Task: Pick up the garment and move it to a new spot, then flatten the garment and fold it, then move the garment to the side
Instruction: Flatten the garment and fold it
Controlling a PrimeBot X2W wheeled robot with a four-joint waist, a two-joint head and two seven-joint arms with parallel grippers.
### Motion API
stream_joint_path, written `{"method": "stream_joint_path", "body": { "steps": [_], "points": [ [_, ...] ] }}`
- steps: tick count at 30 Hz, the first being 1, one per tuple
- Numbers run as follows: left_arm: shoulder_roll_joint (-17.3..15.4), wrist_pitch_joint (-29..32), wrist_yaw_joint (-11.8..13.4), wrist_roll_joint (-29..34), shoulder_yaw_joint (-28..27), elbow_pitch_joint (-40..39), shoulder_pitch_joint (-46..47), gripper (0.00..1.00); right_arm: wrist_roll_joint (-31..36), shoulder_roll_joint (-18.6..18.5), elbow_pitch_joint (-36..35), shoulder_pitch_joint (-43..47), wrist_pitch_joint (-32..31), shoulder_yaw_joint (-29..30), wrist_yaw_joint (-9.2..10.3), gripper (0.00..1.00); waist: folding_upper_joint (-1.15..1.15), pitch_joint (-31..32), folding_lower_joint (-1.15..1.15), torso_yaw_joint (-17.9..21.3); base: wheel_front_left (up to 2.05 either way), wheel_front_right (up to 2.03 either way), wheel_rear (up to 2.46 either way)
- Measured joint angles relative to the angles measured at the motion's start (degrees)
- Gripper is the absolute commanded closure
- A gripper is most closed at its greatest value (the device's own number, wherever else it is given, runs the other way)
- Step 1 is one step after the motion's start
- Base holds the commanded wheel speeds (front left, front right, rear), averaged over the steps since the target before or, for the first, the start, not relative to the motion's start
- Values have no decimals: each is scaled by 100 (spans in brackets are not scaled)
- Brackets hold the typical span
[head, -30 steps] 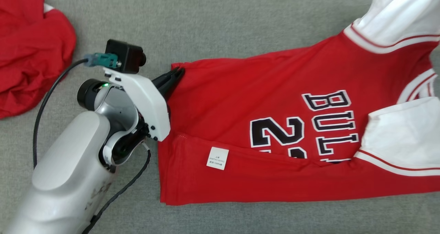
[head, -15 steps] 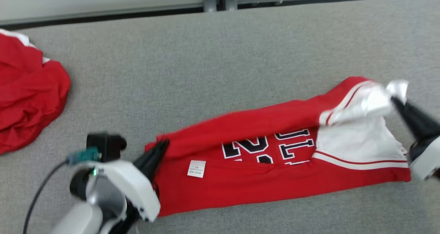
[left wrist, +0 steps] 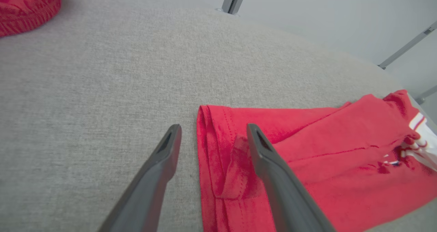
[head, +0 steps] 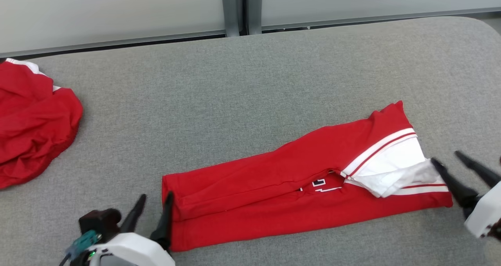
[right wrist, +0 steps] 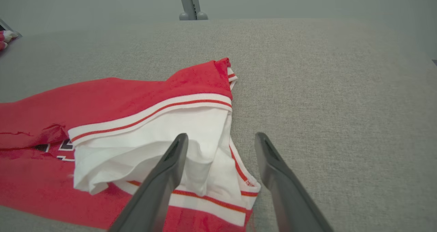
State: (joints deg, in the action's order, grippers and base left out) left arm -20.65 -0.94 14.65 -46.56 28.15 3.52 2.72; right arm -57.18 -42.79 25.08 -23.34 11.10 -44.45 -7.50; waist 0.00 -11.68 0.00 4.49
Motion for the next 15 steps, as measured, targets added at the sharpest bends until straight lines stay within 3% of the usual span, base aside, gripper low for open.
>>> {"method": "stream_joint_path", "body": {
  "steps": [3, 7, 11, 15],
  "points": [
    [90, -686, 167, 245, -153, -22, -145, 0, 122, -71, -29, -45, -265, 375, 0, 0, 0, -8, 0, 24, 0, 0, 0],
    [269, -1280, 209, 678, -177, -165, -199, 0, 391, 110, 11, -268, -938, 656, 2, 0, 0, -123, 0, -8, 0, 0, 0],
    [590, -1395, 246, 1300, -190, -174, -57, 0, 631, 355, 339, -442, -1515, 733, -2, 0, 0, -268, 0, -161, 0, 0, 0],
    [1047, -1406, 120, 1836, -417, -216, 69, 0, 876, 528, 740, -558, -1881, 747, 1, 0, 0, -414, 0, -381, 0, 0, 0]
  ]
}}
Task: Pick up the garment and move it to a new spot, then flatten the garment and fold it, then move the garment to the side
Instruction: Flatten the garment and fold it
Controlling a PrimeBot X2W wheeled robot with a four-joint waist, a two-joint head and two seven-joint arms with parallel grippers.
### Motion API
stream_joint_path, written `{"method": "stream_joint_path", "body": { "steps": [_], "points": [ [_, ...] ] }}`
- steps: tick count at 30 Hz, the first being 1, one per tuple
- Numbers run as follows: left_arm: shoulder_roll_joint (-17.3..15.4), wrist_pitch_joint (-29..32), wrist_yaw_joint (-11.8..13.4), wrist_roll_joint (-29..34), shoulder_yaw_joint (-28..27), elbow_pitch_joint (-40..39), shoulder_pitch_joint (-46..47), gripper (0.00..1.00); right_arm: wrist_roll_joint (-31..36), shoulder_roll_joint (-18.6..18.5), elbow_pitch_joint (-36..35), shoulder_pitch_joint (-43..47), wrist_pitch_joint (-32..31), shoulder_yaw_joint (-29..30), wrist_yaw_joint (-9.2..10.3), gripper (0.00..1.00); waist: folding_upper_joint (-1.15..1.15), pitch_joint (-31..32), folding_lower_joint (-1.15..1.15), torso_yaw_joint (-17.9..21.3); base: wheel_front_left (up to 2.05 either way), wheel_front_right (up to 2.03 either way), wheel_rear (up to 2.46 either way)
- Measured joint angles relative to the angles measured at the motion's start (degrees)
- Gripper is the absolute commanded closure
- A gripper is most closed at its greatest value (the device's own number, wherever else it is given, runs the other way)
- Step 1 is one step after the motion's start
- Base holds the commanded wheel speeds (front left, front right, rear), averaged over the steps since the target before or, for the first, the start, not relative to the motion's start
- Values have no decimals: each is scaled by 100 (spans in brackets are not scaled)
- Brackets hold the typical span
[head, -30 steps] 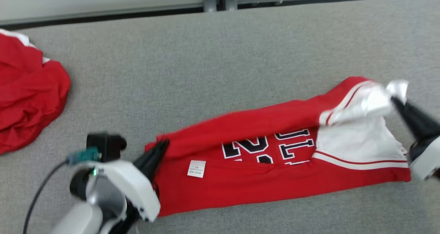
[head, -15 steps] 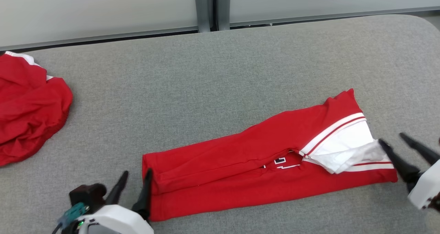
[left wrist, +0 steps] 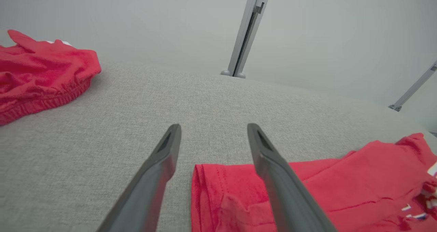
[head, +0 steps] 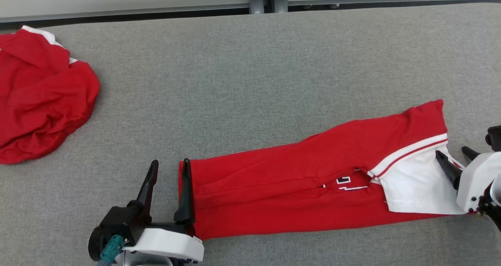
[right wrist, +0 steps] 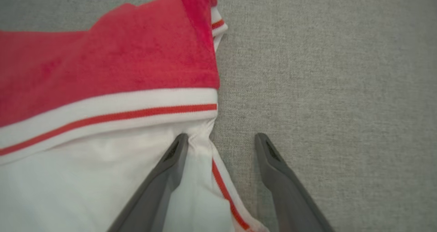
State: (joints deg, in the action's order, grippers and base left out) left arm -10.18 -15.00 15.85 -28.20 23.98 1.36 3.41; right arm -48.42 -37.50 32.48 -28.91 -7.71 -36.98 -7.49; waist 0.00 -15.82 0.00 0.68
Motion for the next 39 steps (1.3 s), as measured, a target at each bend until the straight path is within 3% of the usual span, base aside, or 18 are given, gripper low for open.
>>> {"method": "stream_joint_path", "body": {
  "steps": [6, 7, 8, 13, 24, 27, 33, 36, 39],
  "points": [
    [463, 1, -478, 422, -454, 188, -153, 0, -512, 252, -100, -124, -369, -103, 48, 0, 0, -126, 0, -210, 0, 0, 0],
    [502, 1, -528, 466, -517, 212, -186, 0, -614, 238, -194, -125, -386, -164, 48, 20, 0, -120, 0, -211, 0, 0, 0],
    [525, 1, -589, 559, -570, 213, -201, 0, -730, 254, -279, -124, -356, -210, 48, 100, 0, -115, 0, -207, 0, 0, 0],
    [648, 0, -857, 880, -739, 268, -243, 0, -1615, 11, -348, 20, -277, -147, 5, 100, 0, -40, 0, -184, 0, 0, 0],
    [732, -8, -1125, 943, -1048, 377, -656, 0, -2894, -1685, 494, 325, -301, 999, -1, 100, 0, 258, 0, -156, 0, 0, 0],
    [736, -8, -1115, 808, -1045, 313, -758, 0, -3442, -1831, -82, 474, -500, 1270, 14, 100, 0, 404, 0, -159, 0, 0, 0],
    [734, -9, -1021, 667, -1009, 286, -880, 0, -3728, -1636, -2128, 719, -811, 1126, 7, 100, 0, 609, 0, 17, 0, 0, 0],
    [743, -8, -994, 646, -938, 311, -836, 0, -3429, -1117, -2649, 743, -896, 667, 7, 100, 0, 642, 0, 108, 0, 0, 0],
    [740, -9, -994, 645, -898, 375, -740, 0, -2928, -328, -2475, 669, -887, 229, 7, 100, 0, 646, 0, 115, 0, 0, 0]
  ]
}}
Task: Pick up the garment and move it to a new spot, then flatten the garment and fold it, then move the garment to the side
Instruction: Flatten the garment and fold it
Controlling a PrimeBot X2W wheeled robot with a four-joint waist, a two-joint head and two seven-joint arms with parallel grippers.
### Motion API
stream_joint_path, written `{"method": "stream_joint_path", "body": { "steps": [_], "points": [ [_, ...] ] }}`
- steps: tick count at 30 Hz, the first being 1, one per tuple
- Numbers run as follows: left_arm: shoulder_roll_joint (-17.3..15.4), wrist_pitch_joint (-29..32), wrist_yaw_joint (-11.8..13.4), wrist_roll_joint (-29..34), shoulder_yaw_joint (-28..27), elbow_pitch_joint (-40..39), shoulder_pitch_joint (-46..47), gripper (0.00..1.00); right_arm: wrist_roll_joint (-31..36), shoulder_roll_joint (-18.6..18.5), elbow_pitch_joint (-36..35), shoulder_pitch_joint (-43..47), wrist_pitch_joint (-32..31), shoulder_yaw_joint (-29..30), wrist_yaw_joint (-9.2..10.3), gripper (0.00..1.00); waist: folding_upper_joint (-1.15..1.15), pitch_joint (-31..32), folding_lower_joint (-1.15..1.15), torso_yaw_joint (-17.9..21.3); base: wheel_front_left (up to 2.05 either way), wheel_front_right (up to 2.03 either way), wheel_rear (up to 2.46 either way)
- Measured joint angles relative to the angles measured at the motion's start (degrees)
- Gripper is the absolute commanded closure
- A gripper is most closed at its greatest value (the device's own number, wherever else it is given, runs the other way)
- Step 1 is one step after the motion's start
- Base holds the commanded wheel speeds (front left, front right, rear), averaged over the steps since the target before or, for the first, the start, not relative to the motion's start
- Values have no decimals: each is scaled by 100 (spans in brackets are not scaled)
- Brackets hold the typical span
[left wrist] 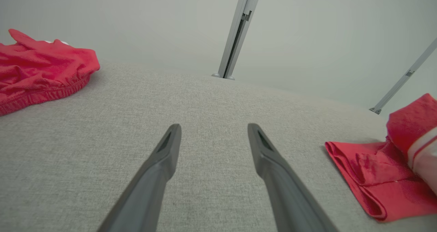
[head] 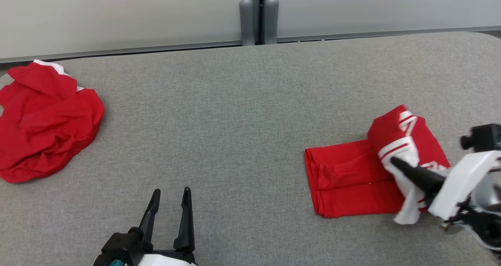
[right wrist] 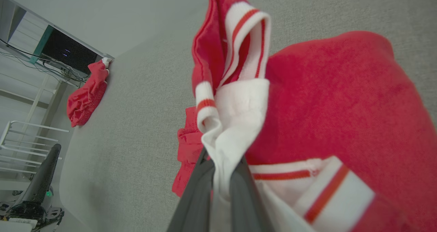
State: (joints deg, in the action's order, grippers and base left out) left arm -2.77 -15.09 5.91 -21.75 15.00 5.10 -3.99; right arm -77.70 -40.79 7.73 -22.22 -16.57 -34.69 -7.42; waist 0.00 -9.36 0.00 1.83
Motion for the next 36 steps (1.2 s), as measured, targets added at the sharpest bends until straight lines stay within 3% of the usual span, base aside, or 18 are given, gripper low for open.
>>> {"method": "stream_joint_path", "body": {
  "steps": [6, 12, 13, 14, 18, 24, 29, 33, 36],
  "points": [
    [-3, 0, 107, -158, 127, 201, 73, 0, 737, 1553, 1162, -241, 368, -348, 0, 100, 0, 75, 0, -162, 0, 0, 0],
    [-1, 1, 140, -213, 243, 290, 55, 0, 971, 2209, 1613, -421, 453, -500, 0, 100, 0, 167, 0, -283, 0, 0, 0],
    [-2, 0, 141, -223, 244, 301, 37, 0, 989, 2295, 1694, -449, 467, -503, 0, 66, 0, 185, 0, -292, 0, 0, 0],
    [-1, 0, 142, -231, 246, 310, 10, 0, 1067, 2358, 1771, -470, 523, -516, 0, 0, 0, 203, 0, -298, 0, 0, 0],
    [0, 1, 141, -247, 227, 353, -47, 0, 1436, 2452, 1925, -544, 773, -612, 0, 0, 0, 283, 0, -294, 0, 0, 0],
    [-2, 0, 123, -235, 115, 422, -235, 0, 1365, 2366, 1214, -216, 1335, -493, 0, 0, 0, 493, 0, -181, 0, 0, 0],
    [-2, 0, 122, -235, 92, 390, -279, 0, 1693, 1661, 761, 285, 1938, -107, -1, 0, 0, 645, 0, -29, 0, 0, 0],
    [1, 0, 66, -148, 94, 407, -362, 0, 2305, 1120, 1232, 724, 2403, 453, 0, 0, 0, 782, 0, 44, 0, 0, 0],
    [1, 1, 45, -71, 60, 430, -500, 0, 2776, 918, 1690, 1031, 2849, 977, 0, 0, 0, 913, 0, 40, 0, 0, 0]
  ]
}}
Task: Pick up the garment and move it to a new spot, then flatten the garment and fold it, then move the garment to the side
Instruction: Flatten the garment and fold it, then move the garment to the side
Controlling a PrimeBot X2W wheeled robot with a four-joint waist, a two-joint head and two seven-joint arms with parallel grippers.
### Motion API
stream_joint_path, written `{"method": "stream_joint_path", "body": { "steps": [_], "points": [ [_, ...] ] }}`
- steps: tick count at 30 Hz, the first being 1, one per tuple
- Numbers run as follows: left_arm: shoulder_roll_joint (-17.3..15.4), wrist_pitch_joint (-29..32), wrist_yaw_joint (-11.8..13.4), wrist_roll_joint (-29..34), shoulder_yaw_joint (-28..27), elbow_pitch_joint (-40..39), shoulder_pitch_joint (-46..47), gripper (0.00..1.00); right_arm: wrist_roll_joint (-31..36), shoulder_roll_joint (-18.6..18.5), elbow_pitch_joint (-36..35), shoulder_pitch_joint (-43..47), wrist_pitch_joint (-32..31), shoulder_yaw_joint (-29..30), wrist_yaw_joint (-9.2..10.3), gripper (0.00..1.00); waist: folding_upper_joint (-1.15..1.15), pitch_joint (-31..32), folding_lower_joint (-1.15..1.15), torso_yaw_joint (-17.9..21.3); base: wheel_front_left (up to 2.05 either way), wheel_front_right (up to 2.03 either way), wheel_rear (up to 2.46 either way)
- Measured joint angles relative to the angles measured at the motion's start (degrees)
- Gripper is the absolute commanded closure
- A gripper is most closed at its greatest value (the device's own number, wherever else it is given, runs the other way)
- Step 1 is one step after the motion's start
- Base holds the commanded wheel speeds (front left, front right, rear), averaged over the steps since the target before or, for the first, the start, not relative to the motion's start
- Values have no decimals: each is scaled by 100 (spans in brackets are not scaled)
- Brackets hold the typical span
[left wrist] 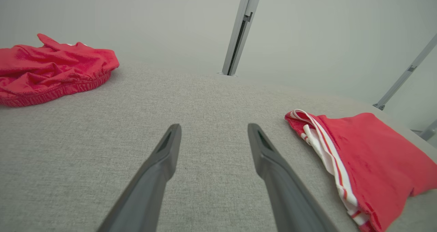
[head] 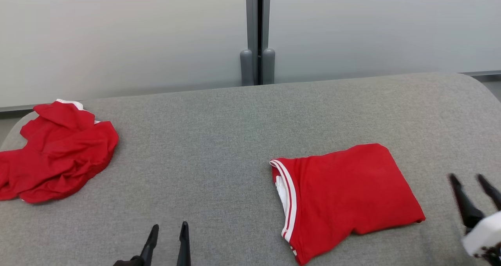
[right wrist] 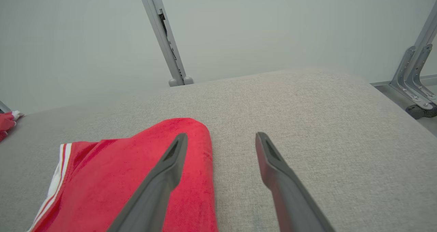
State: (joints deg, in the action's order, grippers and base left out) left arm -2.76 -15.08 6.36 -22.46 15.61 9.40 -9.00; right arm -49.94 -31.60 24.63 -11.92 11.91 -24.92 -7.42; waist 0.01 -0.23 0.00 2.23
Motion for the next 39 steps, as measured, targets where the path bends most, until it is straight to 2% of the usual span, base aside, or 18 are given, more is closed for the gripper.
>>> {"method": "stream_joint_path", "body": {
  "steps": [3, 6, 10, 13, 17, 22, 25, 30, 37, 38, 39],
  "points": [
    [0, -1, -1, 115, -158, -52, -57, 0, 491, -32, 408, 259, 229, 569, 0, 0, 0, 73, 0, -21, 0, 0, 0],
    [-1, -1, -53, 222, -287, -87, -156, 0, 956, 89, 617, 502, 282, 1069, 0, 0, 0, 120, 0, -31, 0, 0, 0],
    [-2, -1, -125, 302, -413, -116, -219, 0, 1466, 352, 603, 766, 308, 1669, 0, 0, 0, 143, 0, -47, 0, 0, 0],
    [-2, -1, -129, 323, -465, -163, -219, 0, 1627, 546, 498, 883, 308, 1789, 0, 0, 0, 140, 0, -64, 0, 0, 0],
    [-3, 0, -125, 327, -508, -241, -203, 0, 1489, 621, 241, 771, 204, 1423, 0, 0, 0, 68, 0, -83, 0, 0, 0],
    [0, -1, -124, 339, -419, -282, 51, 0, 1147, 375, 64, 0, -817, 654, -1, 0, 0, -217, 0, -131, 0, 0, 0],
    [-2, 0, -113, 338, -335, -275, 224, 0, 1066, 321, 325, -362, -1307, 398, -1, 0, 0, -387, 0, -215, 0, 0, 0],
    [-2, -1, -74, 331, -231, -275, 377, 0, 976, 348, 1005, -767, -1781, 266, -1, 0, 0, -633, 0, -431, 0, 0, 0],
    [-2, 0, -25, 336, -224, -304, 486, 0, 202, 531, 1246, -1080, -2124, -37, -1, 0, 0, -915, 0, -611, 0, 0, 0],
    [-3, -1, -22, 336, -229, -313, 492, 0, 53, 508, 1169, -1110, -2132, -96, 0, 20, 0, -944, 0, -608, 0, 0, 0],
    [-2, -1, -14, 337, -235, -324, 500, 0, -147, 499, 1079, -1132, -2152, -147, 0, 100, 0, -972, 0, -597, 0, 0, 0]
  ]
}}
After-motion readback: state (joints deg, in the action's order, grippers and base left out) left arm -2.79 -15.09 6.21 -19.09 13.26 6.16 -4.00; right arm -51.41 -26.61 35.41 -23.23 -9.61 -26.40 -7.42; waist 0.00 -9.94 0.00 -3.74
